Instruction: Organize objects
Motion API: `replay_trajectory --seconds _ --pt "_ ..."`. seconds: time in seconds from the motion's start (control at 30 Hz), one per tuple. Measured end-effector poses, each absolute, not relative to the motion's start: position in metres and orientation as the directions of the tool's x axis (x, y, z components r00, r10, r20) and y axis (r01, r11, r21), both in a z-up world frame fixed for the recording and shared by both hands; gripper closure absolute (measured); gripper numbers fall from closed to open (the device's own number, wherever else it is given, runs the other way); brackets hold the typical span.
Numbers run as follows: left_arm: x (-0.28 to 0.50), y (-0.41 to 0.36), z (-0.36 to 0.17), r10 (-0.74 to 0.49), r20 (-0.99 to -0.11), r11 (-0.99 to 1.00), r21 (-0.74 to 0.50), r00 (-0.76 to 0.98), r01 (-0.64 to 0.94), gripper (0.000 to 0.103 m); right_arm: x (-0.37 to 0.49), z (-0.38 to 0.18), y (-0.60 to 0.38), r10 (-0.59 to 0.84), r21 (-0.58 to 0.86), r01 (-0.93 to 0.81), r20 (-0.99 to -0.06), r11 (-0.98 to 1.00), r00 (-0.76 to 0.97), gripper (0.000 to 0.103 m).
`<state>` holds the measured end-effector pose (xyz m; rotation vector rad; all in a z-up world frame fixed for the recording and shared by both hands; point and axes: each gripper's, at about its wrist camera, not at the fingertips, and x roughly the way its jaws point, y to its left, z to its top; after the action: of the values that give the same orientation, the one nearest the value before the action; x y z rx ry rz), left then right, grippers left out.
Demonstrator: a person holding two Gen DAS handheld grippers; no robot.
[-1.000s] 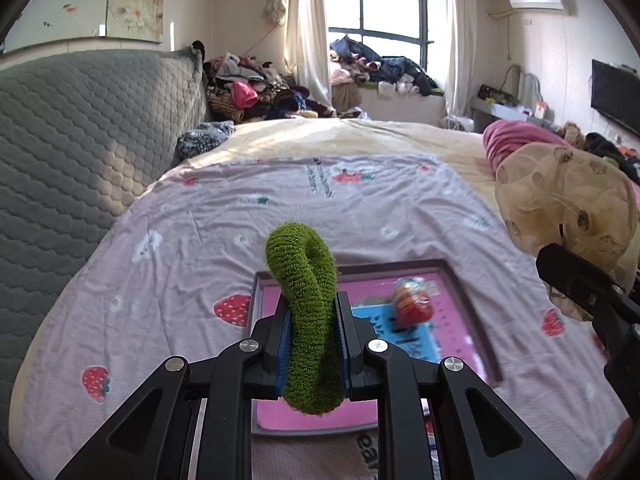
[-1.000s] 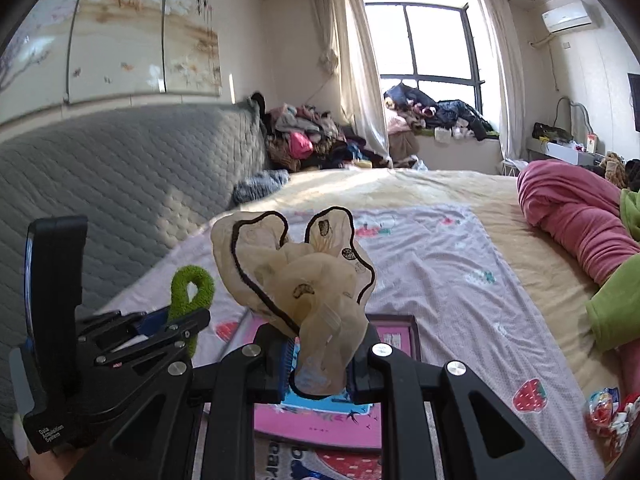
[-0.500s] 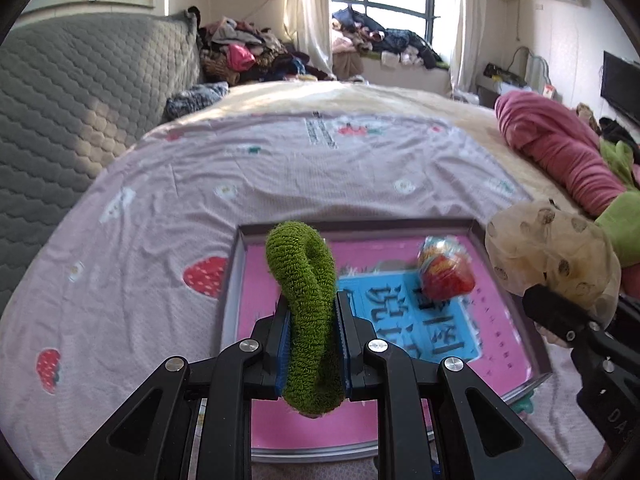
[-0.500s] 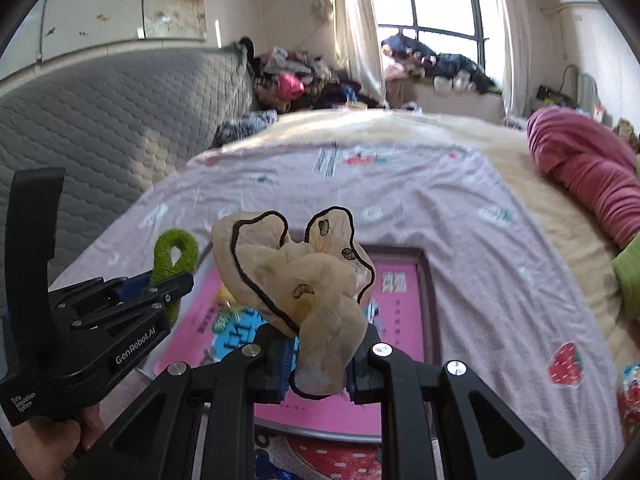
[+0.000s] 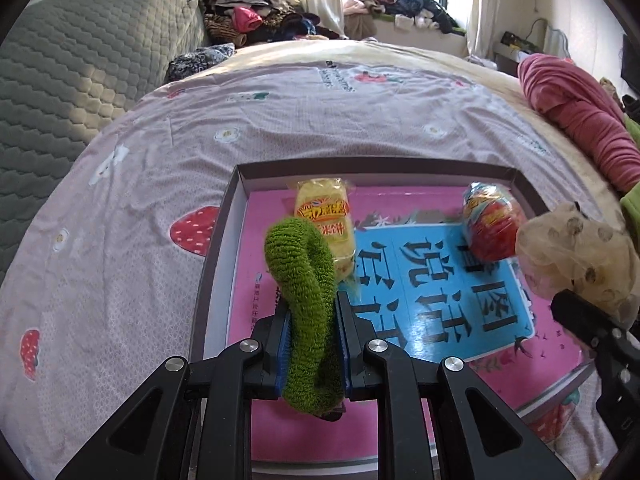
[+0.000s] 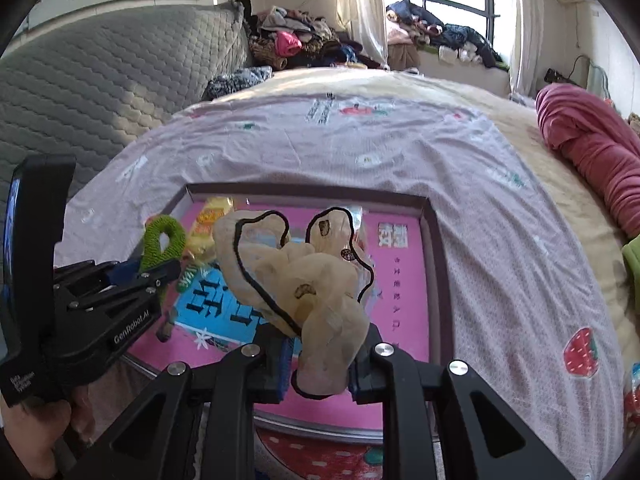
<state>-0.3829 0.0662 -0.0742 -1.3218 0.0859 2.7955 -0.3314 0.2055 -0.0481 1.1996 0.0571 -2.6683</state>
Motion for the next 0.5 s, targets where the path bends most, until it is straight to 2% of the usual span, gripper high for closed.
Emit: replay_trajectory --seconds 0.5 --pt "-0.383 0.069 -0.092 0.034 -0.825 -0.996 0.021 -0.564 -0.091 0.083 -0.337 -0.073 0.193 -0.145 0.004 0.246 -0.817 -0.969 -0.558 0.079"
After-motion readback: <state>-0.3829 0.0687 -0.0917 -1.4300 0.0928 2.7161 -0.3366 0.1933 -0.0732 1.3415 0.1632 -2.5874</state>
